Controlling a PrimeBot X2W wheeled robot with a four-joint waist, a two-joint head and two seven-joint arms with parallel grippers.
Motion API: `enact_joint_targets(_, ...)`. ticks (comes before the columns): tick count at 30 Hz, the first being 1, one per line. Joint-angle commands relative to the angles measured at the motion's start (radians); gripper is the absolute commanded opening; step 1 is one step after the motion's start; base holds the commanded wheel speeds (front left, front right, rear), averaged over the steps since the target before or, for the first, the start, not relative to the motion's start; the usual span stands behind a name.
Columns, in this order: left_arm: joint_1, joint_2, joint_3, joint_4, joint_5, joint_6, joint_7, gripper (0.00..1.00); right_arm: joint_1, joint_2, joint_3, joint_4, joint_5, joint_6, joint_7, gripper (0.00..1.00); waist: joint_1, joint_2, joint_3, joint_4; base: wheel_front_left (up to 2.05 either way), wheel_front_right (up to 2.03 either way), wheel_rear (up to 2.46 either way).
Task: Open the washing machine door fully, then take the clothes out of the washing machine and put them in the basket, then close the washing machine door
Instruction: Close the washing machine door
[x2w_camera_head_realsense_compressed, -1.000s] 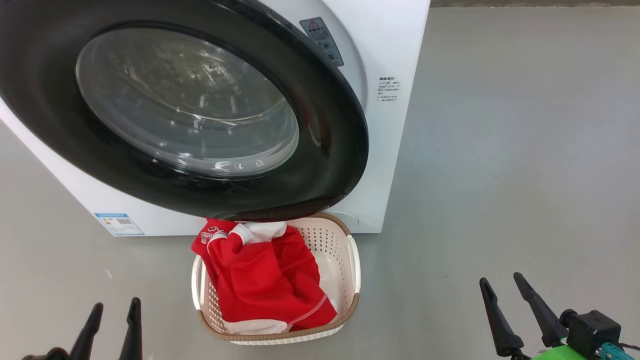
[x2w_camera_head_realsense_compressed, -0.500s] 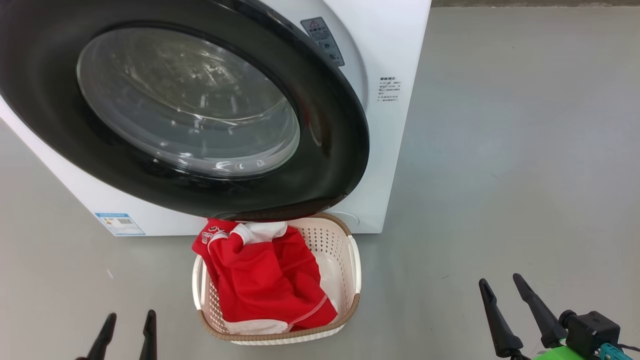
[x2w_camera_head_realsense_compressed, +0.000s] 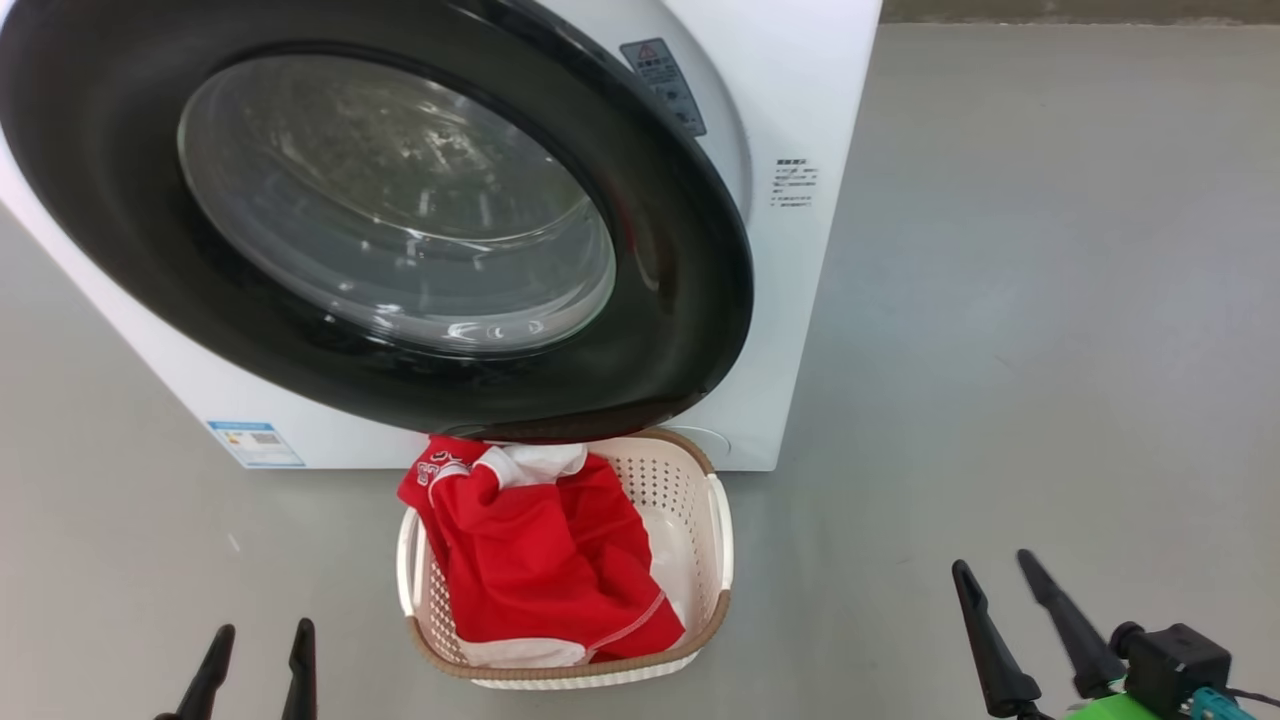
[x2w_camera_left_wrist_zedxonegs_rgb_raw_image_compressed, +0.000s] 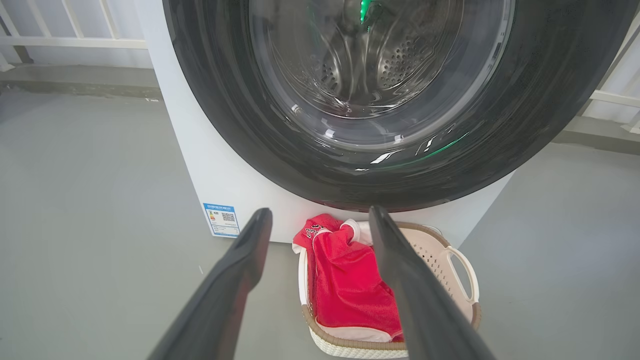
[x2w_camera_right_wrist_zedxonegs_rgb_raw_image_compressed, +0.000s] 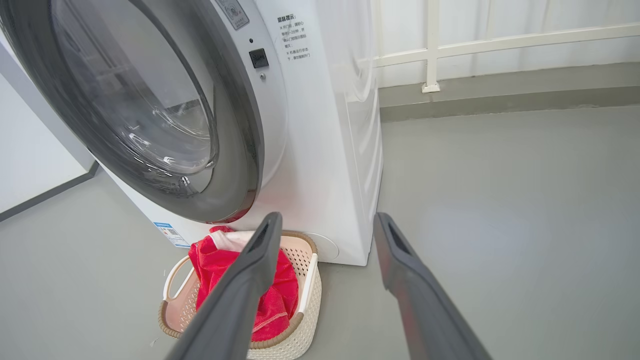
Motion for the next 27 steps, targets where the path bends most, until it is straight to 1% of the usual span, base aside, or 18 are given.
enact_joint_targets(1,-0.026,0.006,0.031,-0.030,0.009,0.000,-0.012,1.00,-0.031,-0.014,0.034,-0.022,0.005,0.006,-0.006,0.24,-0.0001,-0.0001,0.001,0.009,0.00,0.00,0.00)
enact_joint_targets(2,-0.028,0.004,0.029,-0.032,0.012,0.000,-0.012,1.00,-0.037,-0.014,0.039,-0.022,0.008,0.006,-0.006,0.11,-0.0001,-0.0001,0.002,0.015,0.00,0.00,0.00)
enact_joint_targets(3,-0.029,0.002,0.028,-0.033,0.015,0.000,-0.012,1.00,-0.045,-0.013,0.045,-0.023,0.011,0.006,-0.006,0.00,-0.0001,-0.0001,0.004,0.020,0.00,0.00,0.00)
enact_joint_targets(9,-0.030,-0.012,0.026,-0.043,0.028,0.000,-0.012,1.00,-0.104,-0.009,0.081,-0.017,0.019,0.006,-0.006,0.00,-0.0001,-0.0001,0.006,0.052,0.00,0.00,0.00)
enact_joint_targets(14,-0.035,-0.027,0.016,-0.050,0.036,0.000,-0.012,1.00,-0.183,-0.006,0.125,-0.006,0.026,0.006,-0.006,0.00,-0.0001,-0.0001,0.012,0.090,0.00,0.00,0.00)
enact_joint_targets(19,-0.051,-0.039,-0.013,-0.049,0.040,0.000,-0.012,1.00,-0.269,-0.008,0.170,0.014,0.033,0.006,-0.006,0.00,-0.0001,-0.0001,0.028,0.131,0.00,0.00,0.00)
enact_joint_targets(27,-0.082,-0.050,-0.053,-0.042,0.033,0.000,-0.012,1.00,-0.381,-0.001,0.194,0.069,0.065,0.006,-0.006,0.00,-0.0001,-0.0001,0.058,0.193,0.00,0.00,0.00)
